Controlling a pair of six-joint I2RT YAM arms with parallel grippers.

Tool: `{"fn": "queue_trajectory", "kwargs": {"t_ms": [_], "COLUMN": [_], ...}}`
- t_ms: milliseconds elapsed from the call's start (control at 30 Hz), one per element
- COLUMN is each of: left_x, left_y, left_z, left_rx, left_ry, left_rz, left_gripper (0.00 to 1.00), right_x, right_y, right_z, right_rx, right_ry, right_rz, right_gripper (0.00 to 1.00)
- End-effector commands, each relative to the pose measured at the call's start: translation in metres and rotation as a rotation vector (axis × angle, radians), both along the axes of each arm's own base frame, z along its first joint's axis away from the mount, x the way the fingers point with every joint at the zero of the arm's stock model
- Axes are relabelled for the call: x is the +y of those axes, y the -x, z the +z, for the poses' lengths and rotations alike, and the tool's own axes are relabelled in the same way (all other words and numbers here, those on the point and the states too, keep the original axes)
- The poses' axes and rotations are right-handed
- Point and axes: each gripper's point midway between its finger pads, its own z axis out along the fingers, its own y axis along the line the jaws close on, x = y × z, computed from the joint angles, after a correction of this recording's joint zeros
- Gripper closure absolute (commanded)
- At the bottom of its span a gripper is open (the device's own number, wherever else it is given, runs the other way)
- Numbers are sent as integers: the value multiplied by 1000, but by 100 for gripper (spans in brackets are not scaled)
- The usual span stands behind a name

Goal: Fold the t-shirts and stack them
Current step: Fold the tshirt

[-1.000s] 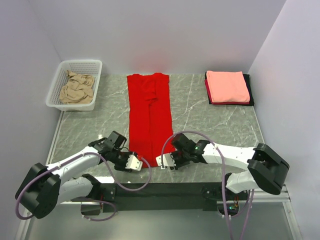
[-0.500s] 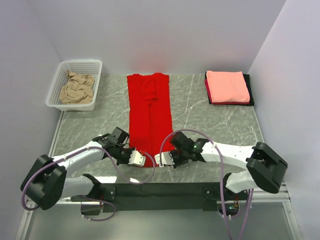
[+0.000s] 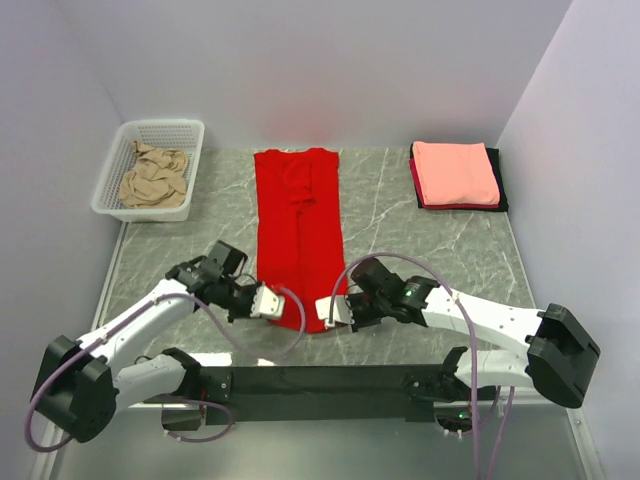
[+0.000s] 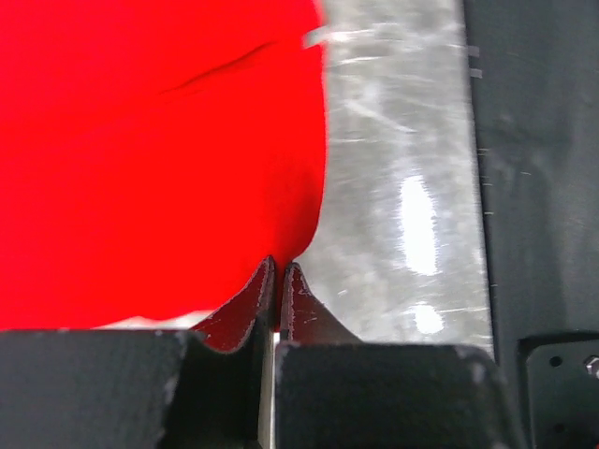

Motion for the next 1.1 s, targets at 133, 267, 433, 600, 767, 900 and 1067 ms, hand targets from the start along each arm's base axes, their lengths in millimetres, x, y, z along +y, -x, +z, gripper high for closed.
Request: {"fn": "queue_trajectory", "kwargs": {"t_ms": [133, 267, 433, 600, 767, 900, 1067], "left_x": [-2, -5, -2, 2, 1, 6, 7], "left_y": [-48, -81, -117, -162, -206, -242, -282], "left_z": [30, 37, 42, 43, 42, 41, 38], "left_rx": [38, 20, -37, -109, -154, -174, -186], "left_ry": [77, 101, 114, 126, 129, 125, 114], "left_rz": [101, 131, 177, 225, 255, 280, 287], "left_gripper": [99, 99, 99, 99, 99, 99, 99], "right_x": [8, 9, 14, 10, 12, 13, 17], "right_y": [-48, -83, -119, -161, -206, -238, -279], "right_z": [35, 44, 49, 56, 60, 51, 56], "right_rx": [-37, -74, -91, -137, -156, -145, -167], "right_ry": [-63, -68, -63, -62, -63, -46, -51], "right_rz": [-73, -84, -93, -104, -112, -107, -111], "right_gripper": [100, 100, 100, 100, 100, 100, 100]}}
